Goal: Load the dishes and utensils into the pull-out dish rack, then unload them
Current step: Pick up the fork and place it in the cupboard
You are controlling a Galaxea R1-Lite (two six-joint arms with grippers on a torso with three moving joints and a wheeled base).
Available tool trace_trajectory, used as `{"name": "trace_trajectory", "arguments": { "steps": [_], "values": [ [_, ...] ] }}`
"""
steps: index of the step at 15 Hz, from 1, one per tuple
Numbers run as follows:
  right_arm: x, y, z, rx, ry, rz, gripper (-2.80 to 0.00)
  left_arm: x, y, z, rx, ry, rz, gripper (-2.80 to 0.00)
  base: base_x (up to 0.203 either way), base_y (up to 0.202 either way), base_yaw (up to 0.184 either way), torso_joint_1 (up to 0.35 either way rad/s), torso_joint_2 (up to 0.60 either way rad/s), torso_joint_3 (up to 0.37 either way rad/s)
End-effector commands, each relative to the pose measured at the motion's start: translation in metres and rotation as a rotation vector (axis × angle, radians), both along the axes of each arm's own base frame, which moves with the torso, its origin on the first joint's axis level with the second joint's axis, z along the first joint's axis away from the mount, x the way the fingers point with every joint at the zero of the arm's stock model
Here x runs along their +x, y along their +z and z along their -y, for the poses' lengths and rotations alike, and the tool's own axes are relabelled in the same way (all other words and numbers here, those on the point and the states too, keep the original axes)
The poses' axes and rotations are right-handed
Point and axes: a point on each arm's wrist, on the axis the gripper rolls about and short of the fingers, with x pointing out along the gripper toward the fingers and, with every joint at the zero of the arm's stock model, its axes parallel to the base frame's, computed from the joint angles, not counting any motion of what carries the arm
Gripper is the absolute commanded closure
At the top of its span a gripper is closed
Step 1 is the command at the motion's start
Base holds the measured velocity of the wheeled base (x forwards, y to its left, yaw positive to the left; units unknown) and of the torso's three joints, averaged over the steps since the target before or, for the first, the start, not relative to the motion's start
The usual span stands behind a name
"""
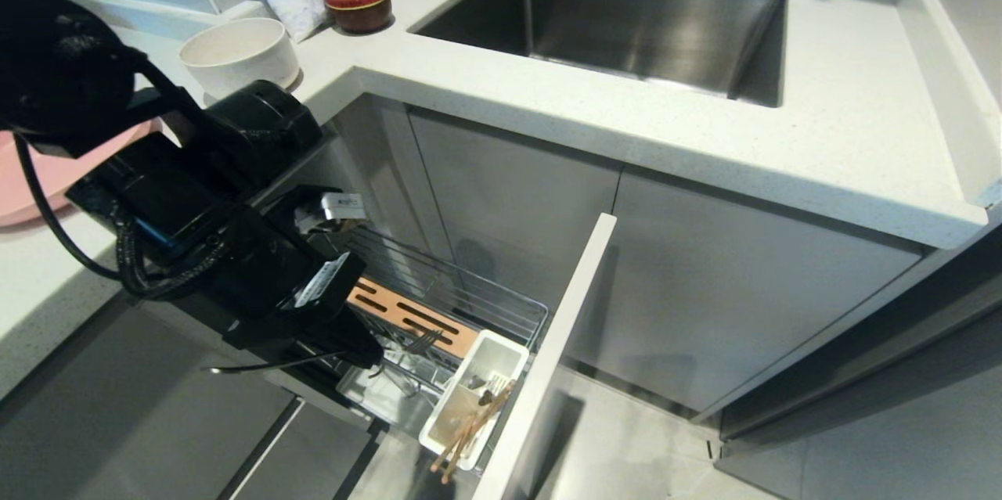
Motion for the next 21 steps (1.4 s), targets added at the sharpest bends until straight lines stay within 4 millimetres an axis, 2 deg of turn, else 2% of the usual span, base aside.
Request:
{"name": "trace_trajectory", "arguments": {
  "steps": [1, 9, 16, 21],
  "values": [
    [0.000, -0.001, 0.000, 0.000, -0.001, 0.002, 0.00, 0.017, -0.018, 0.015, 0.034, 0.014, -0.096, 0.00, 0.000, 0.000, 0.000, 0.000, 0.00, 0.000],
    [0.000, -0.001, 0.000, 0.000, 0.000, 0.002, 0.00, 0.049, -0.059, 0.050, 0.102, 0.110, -0.278, 0.00, 0.000, 0.000, 0.000, 0.000, 0.00, 0.000],
    [0.000, -0.001, 0.000, 0.000, 0.000, 0.002, 0.00, 0.075, -0.094, 0.064, 0.125, 0.188, -0.345, 0.00, 0.000, 0.000, 0.000, 0.000, 0.00, 0.000],
    [0.000, -0.001, 0.000, 0.000, 0.001, 0.002, 0.00, 0.089, -0.113, 0.071, 0.150, 0.225, -0.373, 0.00, 0.000, 0.000, 0.000, 0.000, 0.00, 0.000]
  ]
}}
